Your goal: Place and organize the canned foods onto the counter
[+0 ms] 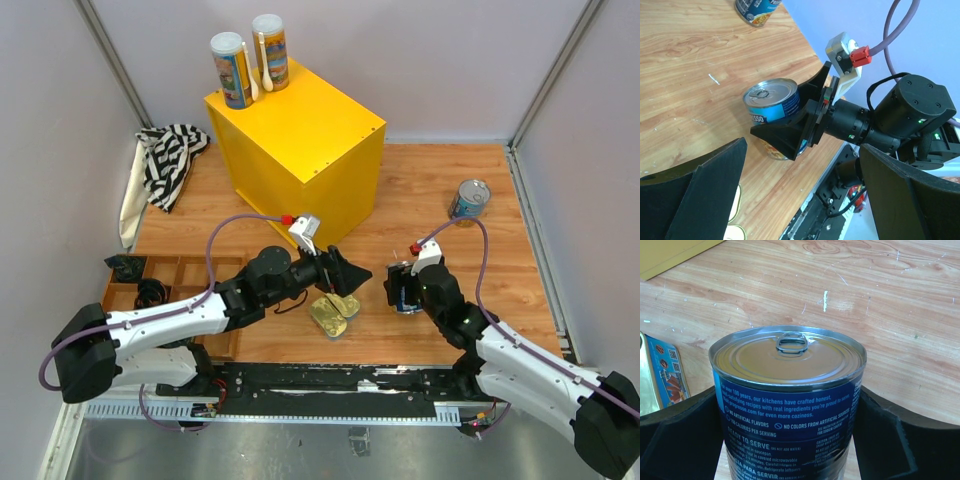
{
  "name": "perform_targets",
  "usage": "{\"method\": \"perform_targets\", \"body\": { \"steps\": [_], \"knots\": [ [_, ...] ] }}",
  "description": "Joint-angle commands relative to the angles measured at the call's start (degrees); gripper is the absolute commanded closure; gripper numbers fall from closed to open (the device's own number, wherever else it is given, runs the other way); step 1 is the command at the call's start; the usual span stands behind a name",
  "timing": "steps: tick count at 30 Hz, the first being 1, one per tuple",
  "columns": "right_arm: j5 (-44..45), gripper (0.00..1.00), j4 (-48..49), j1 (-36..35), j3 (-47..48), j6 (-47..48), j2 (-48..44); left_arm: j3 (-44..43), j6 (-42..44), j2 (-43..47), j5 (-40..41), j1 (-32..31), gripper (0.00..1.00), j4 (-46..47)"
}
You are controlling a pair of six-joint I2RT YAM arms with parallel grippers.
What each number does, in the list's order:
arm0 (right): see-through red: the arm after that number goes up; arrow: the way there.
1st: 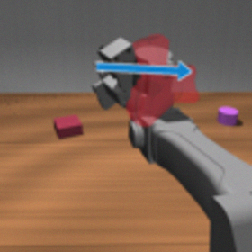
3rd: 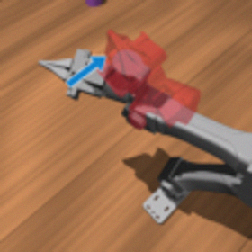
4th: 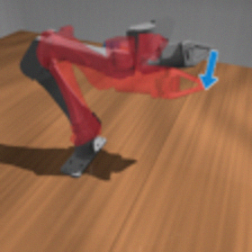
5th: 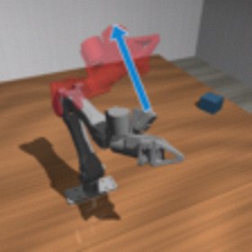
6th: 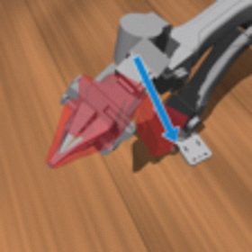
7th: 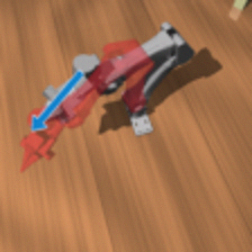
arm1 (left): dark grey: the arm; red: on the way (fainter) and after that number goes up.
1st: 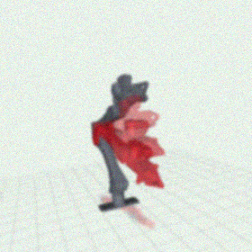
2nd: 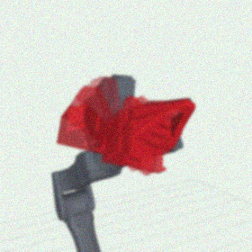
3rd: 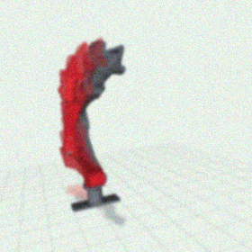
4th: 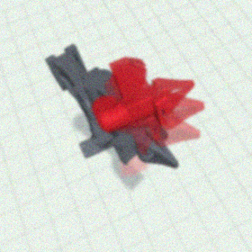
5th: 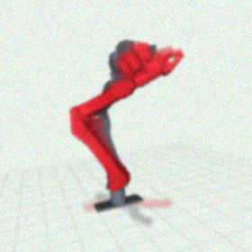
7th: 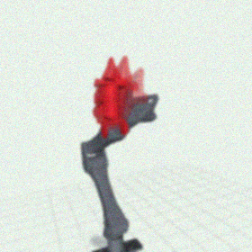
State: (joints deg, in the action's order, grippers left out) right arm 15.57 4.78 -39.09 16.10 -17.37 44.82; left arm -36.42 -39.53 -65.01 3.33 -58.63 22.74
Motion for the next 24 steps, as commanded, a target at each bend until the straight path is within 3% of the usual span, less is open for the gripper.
{"method": "perform_targets", "body": {
  "steps": [1, 2, 4, 16, 21, 24],
  "knots": [
    [0.47, 0.19, 7.86, -1.63, 3.40, 1.04, -1.75, -0.77, -0.16, -0.99, -0.03, -0.30, 0.01, 2.21],
    [0.31, 0.18, 7.83, -1.64, 3.49, 1.06, -1.75, -0.80, -0.18, -1.12, -0.16, -0.28, 0.01, 2.38],
    [0.16, 0.00, 7.66, -1.69, 3.59, 0.95, -2.03, -0.75, -0.11, -1.14, -0.17, -0.31, 0.01, 2.47],
    [-0.39, 0.02, 4.11, -1.67, 6.94, 0.86, -3.09, -0.09, 0.32, -0.45, -0.28, -0.33, 0.01, 3.18],
    [-1.46, 0.02, -2.95, -1.68, 13.47, -1.02, 0.68, 0.98, 0.25, 0.64, 0.16, -0.33, 0.01, 4.27],
    [-1.36, 0.02, -12.28, -1.67, 20.52, -2.79, 6.64, 2.05, 0.09, 1.18, 0.18, -0.26, 0.01, 5.60]
  ]
}}
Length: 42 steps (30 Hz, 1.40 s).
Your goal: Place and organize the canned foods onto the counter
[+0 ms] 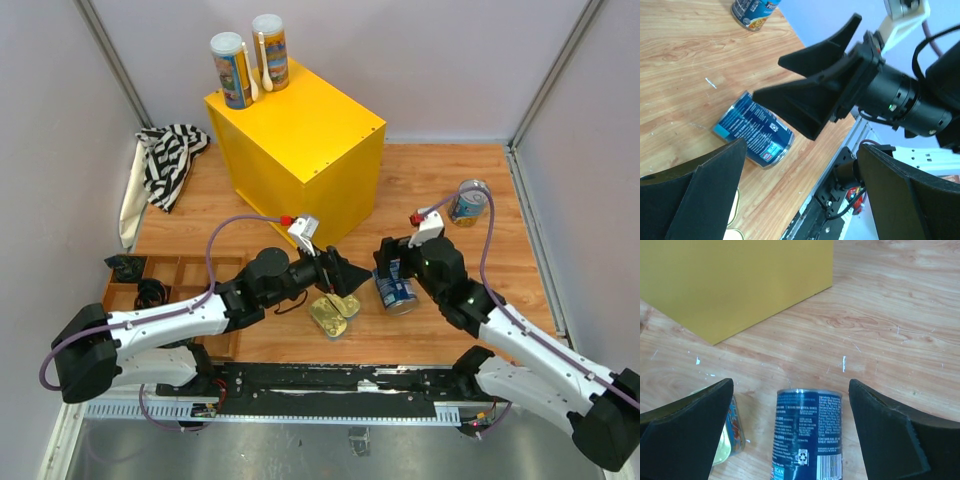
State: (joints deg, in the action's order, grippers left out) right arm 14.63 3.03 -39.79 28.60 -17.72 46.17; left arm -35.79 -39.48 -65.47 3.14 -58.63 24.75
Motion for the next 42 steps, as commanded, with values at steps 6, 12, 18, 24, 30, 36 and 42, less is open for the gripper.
{"method": "perform_targets", "body": {
  "steps": [6, 12, 18, 24, 30, 36, 42],
  "knots": [
    [-3.48, 0.02, -31.39, -0.97, 22.86, -6.38, 17.74, 1.77, 0.07, 2.42, 0.51, -0.26, 0.01, 3.99],
    [-2.10, 0.02, -44.13, -0.99, 31.04, -8.17, 23.89, 2.43, -1.20, 4.05, 1.47, -0.29, 0.01, 3.32],
    [-4.58, 0.02, -45.55, -0.98, 31.46, -8.67, 26.11, 3.81, -2.34, 5.48, 2.56, -0.27, 0.01, 3.67],
    [-8.05, 0.02, -42.00, -0.96, 29.74, -10.76, 30.63, 4.32, -2.90, 5.63, 2.75, -0.29, 0.01, 3.64],
    [-6.73, 0.02, -40.79, -0.30, 31.03, -11.10, 36.43, 4.37, -3.08, 5.84, 3.06, -0.31, 0.01, 3.14],
    [-7.60, 0.02, -39.08, 2.14, 30.51, -9.71, 40.11, 4.92, -3.44, 5.97, 3.49, -0.32, 0.01, 2.98],
    [-9.03, 0.01, -37.05, 3.53, 31.51, -7.04, 43.32, 5.07, -3.47, 5.26, 4.07, -0.30, 0.01, 3.19]
  ]
}}
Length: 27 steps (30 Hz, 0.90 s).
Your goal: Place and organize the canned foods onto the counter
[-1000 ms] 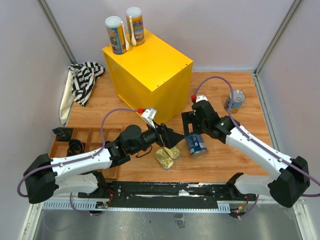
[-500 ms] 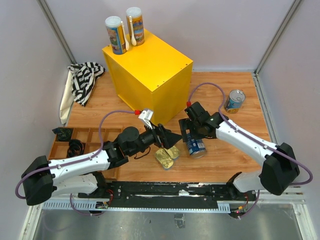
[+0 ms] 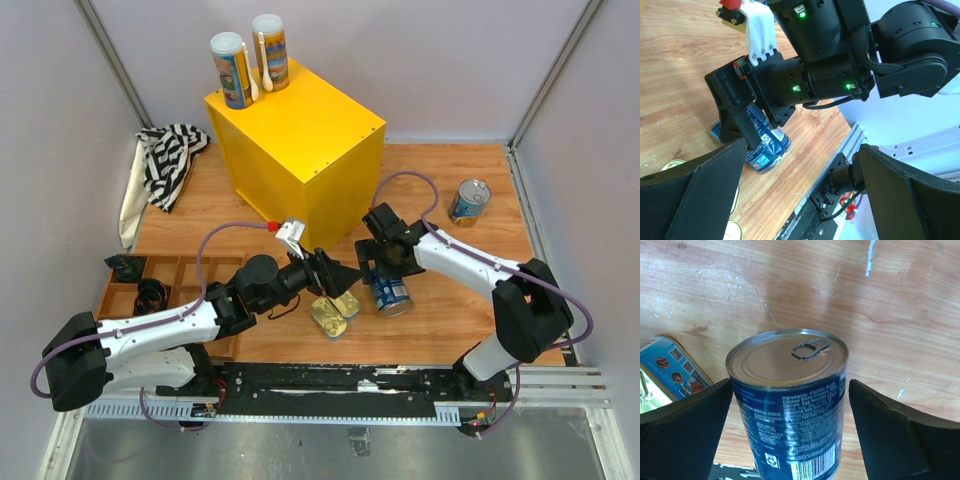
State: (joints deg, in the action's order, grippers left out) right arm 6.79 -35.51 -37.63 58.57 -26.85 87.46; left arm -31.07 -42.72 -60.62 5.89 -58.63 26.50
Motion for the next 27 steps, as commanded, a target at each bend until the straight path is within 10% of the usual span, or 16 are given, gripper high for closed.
{"method": "perform_targets", "body": {
  "steps": [1, 27],
  "knots": [
    [-1.16, 0.00, 1.49, 1.45, 1.85, 2.62, 2.64, 0.33, -0.26, 0.23, 1.38, -0.34, 0.01, 1.57],
    [3.78, 0.29, 12.29, 2.71, -9.76, 5.90, -19.22, -5.11, 1.16, -5.76, -0.56, -0.33, 0.01, 1.46]
  ]
}}
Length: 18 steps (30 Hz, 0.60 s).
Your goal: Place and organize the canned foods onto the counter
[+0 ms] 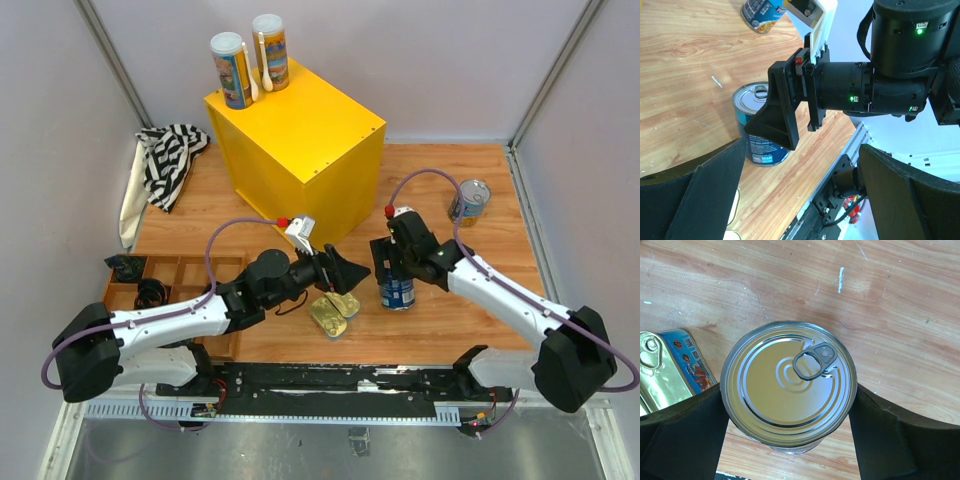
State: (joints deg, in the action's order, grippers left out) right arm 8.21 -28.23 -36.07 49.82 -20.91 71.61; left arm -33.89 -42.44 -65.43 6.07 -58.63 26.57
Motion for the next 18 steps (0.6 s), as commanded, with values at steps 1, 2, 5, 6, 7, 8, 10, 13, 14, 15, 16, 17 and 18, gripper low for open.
{"method": "perform_targets", "body": {
  "steps": [1, 2, 5, 6, 7, 8, 10, 13, 14, 15, 16, 17, 18],
  "knots": [
    [2.46, 0.29, 5.12, 1.14, -1.30, -0.10, -3.75, -2.38, 0.83, -1.05, -0.85, -0.30, 0.01, 1.54],
    [2.51, 0.29, 5.28, 1.13, -1.42, -0.19, -4.23, -2.36, 0.75, -1.15, -1.02, -0.34, 0.01, 1.63],
    [2.60, 0.29, 6.10, 1.12, -2.71, -0.69, -6.00, -2.22, 0.58, -1.06, -1.14, -0.28, 0.01, 1.65],
    [2.60, 0.29, 6.37, 1.15, -3.01, -0.90, -6.65, -2.07, 0.54, -0.96, -1.14, -0.33, 0.01, 1.65],
    [2.59, 0.29, 6.70, 1.13, -3.49, -1.08, -7.30, -1.86, 0.48, -0.82, -1.08, -0.34, 0.01, 1.65],
    [2.60, 0.29, 7.03, 1.17, -3.89, -1.33, -8.11, -1.75, 0.51, -0.72, -0.98, -0.32, 0.01, 1.57],
    [2.41, 0.28, 7.84, 1.15, -4.81, -1.65, -9.53, -1.22, 0.41, -0.33, -0.73, -0.34, 0.01, 1.56],
    [1.16, 0.26, 9.63, 1.15, -6.26, -2.17, -11.28, -0.68, 0.32, 0.00, -0.45, -0.34, 0.01, 1.56],
    [0.77, 0.26, 10.25, 1.08, -6.83, -2.47, -12.18, -0.53, 0.30, -0.03, -0.44, -0.34, 0.01, 1.56],
    [0.49, 0.26, 10.94, 1.09, -7.57, -2.85, -12.97, -0.52, 0.29, -0.05, -0.44, -0.29, 0.01, 1.60],
    [0.23, 0.26, 11.58, 1.04, -8.15, -3.16, -13.64, -0.51, 0.32, 0.01, -0.44, -0.31, 0.01, 1.60],
    [-0.01, 0.26, 11.99, 1.08, -8.84, -3.33, -14.28, -0.50, 0.33, -0.09, -0.44, -0.28, 0.01, 1.68],
    [-0.31, 0.26, 12.18, 1.07, -9.34, -3.41, -14.72, -0.53, 0.50, -0.13, -0.51, -0.33, 0.01, 1.73]
  ]
}}
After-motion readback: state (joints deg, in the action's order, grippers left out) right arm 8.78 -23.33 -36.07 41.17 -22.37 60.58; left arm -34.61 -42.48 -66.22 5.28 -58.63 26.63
